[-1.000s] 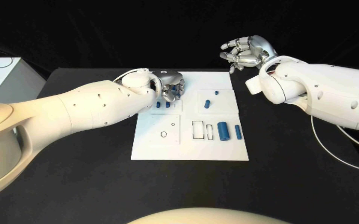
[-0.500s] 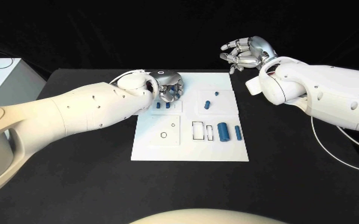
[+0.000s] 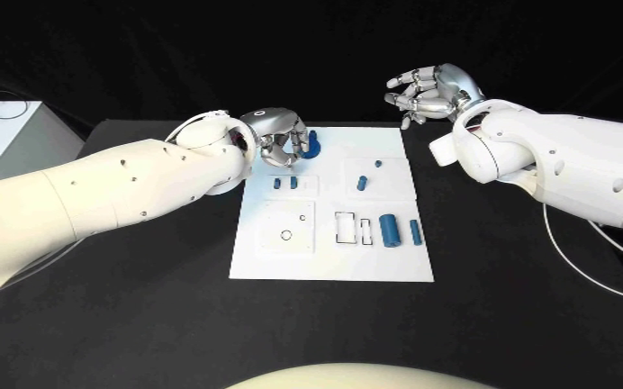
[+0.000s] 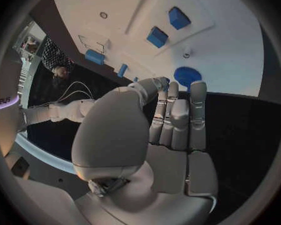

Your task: Assemble the parts on the task board

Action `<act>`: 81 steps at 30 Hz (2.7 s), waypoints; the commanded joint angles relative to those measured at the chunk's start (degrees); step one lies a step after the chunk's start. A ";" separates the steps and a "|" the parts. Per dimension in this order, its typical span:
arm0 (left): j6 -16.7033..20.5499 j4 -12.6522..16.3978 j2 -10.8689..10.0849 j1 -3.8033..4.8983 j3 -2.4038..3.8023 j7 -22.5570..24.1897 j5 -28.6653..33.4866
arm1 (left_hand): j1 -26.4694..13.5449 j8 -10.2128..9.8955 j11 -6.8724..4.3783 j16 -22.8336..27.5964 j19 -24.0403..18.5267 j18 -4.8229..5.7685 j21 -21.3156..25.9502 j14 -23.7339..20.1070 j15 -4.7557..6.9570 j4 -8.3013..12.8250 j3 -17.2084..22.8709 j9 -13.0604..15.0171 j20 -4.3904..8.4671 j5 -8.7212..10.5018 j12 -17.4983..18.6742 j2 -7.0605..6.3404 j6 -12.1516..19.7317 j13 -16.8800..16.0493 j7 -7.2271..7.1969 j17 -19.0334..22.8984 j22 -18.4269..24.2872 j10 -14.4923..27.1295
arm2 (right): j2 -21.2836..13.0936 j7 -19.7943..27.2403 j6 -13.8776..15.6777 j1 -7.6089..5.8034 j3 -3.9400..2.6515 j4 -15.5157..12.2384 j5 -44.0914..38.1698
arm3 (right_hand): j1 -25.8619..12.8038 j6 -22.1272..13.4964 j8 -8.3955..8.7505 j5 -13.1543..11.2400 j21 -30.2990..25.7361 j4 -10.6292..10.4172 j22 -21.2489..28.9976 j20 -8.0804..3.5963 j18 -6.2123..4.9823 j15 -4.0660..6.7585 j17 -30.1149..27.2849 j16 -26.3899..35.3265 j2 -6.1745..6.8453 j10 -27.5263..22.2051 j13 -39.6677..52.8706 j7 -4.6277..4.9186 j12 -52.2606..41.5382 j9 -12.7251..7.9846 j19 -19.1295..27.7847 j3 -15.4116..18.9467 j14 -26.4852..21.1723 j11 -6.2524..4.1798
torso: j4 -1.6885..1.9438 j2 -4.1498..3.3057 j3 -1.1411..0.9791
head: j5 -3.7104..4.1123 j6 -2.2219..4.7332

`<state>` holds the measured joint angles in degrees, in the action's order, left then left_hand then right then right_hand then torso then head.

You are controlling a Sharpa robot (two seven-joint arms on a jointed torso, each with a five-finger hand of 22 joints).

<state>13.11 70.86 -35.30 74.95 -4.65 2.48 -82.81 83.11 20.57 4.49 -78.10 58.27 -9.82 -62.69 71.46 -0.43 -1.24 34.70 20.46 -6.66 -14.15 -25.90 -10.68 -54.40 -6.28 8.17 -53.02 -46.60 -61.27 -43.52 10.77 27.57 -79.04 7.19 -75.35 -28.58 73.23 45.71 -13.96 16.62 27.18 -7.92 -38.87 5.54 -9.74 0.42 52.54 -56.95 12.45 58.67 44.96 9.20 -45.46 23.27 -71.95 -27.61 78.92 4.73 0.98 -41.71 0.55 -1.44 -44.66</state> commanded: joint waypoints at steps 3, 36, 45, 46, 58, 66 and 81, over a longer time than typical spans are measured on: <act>-2.70 0.32 -1.46 0.05 0.11 0.18 1.66 | -0.52 -0.35 0.04 -0.27 0.49 0.12 -0.22 0.37 -0.22 0.39 -0.07 0.06 -0.11 0.23 0.47 -0.01 -0.52 -0.04 0.19 0.12 -0.10 -0.48 | -0.25 0.06 -0.26 -0.04 -0.04 -0.04 -0.14 | -0.32 0.22 -0.32 0.34 -0.13 -0.02 0.06 -0.12 -0.74 -0.06 0.05 0.30 0.40 0.11 -0.06 0.34 0.06 0.06 -0.42 -0.22 0.53 -0.39 | 0.18 0.03 0.01 | -0.02 -0.13; -5.70 -3.62 0.24 -0.24 -1.07 -0.06 0.33 | -0.60 -0.45 0.01 -0.22 0.37 0.08 -0.14 0.29 -0.21 0.45 -0.08 0.11 -0.13 0.24 0.72 -0.02 -0.68 -0.09 0.15 0.30 0.01 -0.68 | -0.09 0.15 -0.14 -0.04 -0.04 0.08 -0.18 | -0.36 0.29 -0.43 0.32 -0.39 0.03 0.28 -0.17 -0.73 -0.02 0.00 0.60 0.42 0.22 -0.28 0.30 0.04 0.09 -0.69 -0.24 0.66 -0.43 | -0.19 -0.05 0.05 | -0.53 -0.53; -6.10 -4.06 0.44 -0.34 -1.22 -0.03 0.56 | -0.64 -0.48 0.00 -0.24 0.29 0.06 -0.09 0.32 -0.20 0.47 -0.09 0.12 -0.14 0.26 0.80 -0.04 -0.72 -0.10 0.14 0.25 0.08 -0.73 | -0.07 0.16 -0.14 -0.04 -0.04 0.05 -0.19 | -0.36 0.29 -0.43 0.32 -0.39 0.03 0.28 -0.17 -0.73 -0.02 0.00 0.60 0.42 0.22 -0.28 0.30 0.04 0.09 -0.69 -0.24 0.66 -0.43 | -0.12 -0.06 0.03 | -0.47 -0.61; -6.12 -4.13 0.48 -0.35 -1.23 -0.04 0.56 | -0.64 -0.48 0.00 -0.24 0.29 0.06 -0.09 0.32 -0.20 0.47 -0.09 0.12 -0.14 0.26 0.80 -0.04 -0.72 -0.10 0.14 0.25 0.08 -0.73 | -0.07 0.16 -0.14 -0.04 -0.04 0.05 -0.19 | -0.36 0.29 -0.43 0.32 -0.39 0.03 0.28 -0.17 -0.73 -0.02 0.00 0.60 0.42 0.22 -0.28 0.30 0.04 0.09 -0.69 -0.24 0.66 -0.43 | -0.14 -0.07 0.03 | -0.47 -0.64; -6.14 -4.74 0.98 -0.60 -1.27 0.08 0.59 | -0.64 -0.52 0.00 -0.26 0.27 0.05 -0.08 0.36 -0.20 0.49 -0.09 0.12 -0.14 0.26 0.86 -0.04 -0.73 -0.11 0.14 0.17 0.10 -0.75 | -0.06 0.17 -0.16 -0.04 -0.04 0.07 -0.20 | -0.36 0.29 -0.43 0.32 -0.39 0.03 0.28 -0.17 -0.73 -0.02 0.00 0.60 0.42 0.22 -0.28 0.30 0.04 0.09 -0.69 -0.24 0.66 -0.43 | -0.15 -0.07 0.03 | -0.37 -0.73; -6.53 -4.67 1.30 -0.65 -1.27 0.37 0.73 | -0.64 -0.52 0.00 -0.26 0.27 0.05 -0.08 0.36 -0.20 0.49 -0.09 0.12 -0.14 0.26 0.86 -0.04 -0.73 -0.11 0.14 0.17 0.10 -0.75 | -0.02 0.16 -0.18 -0.04 -0.04 0.09 -0.21 | -0.36 0.29 -0.43 0.32 -0.39 0.03 0.28 -0.17 -0.73 -0.02 0.00 0.60 0.42 0.22 -0.28 0.30 0.04 0.09 -0.69 -0.24 0.66 -0.43 | -0.16 -0.07 0.03 | -0.36 -0.87; -8.63 -5.14 1.78 -0.68 -1.62 -0.40 0.40 | -0.74 -0.66 -0.10 -0.31 0.13 0.03 -0.03 0.39 -0.16 0.62 -0.19 0.23 -0.14 0.45 1.10 0.03 -1.05 -0.31 0.08 0.15 0.14 -1.21 | -0.01 0.11 -0.23 -0.03 -0.04 0.15 -0.21 | -0.37 0.26 -0.47 0.33 -0.63 0.09 0.48 -0.20 -0.73 0.00 -0.05 0.88 0.45 0.22 -0.47 0.29 0.07 0.10 -0.86 -0.26 0.71 -0.44 | -0.16 -0.06 0.05 | -0.20 -1.09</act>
<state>7.20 65.60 -33.74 74.44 -6.10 2.00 -82.13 83.11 20.05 4.41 -78.09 58.46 -9.82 -62.68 71.47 -0.44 -0.94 34.37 20.62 -6.86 -13.92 -25.00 -10.68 -55.03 -6.68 8.36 -52.82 -46.51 -62.17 -43.55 10.74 27.55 -79.04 7.18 -75.24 -28.61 72.99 45.86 -14.19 16.62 26.73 -7.92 -38.44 5.44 -9.73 0.40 52.51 -56.28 12.68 58.85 44.52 9.35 -45.46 23.30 -72.46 -27.60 79.34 4.51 0.81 -41.78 0.60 -1.66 -45.72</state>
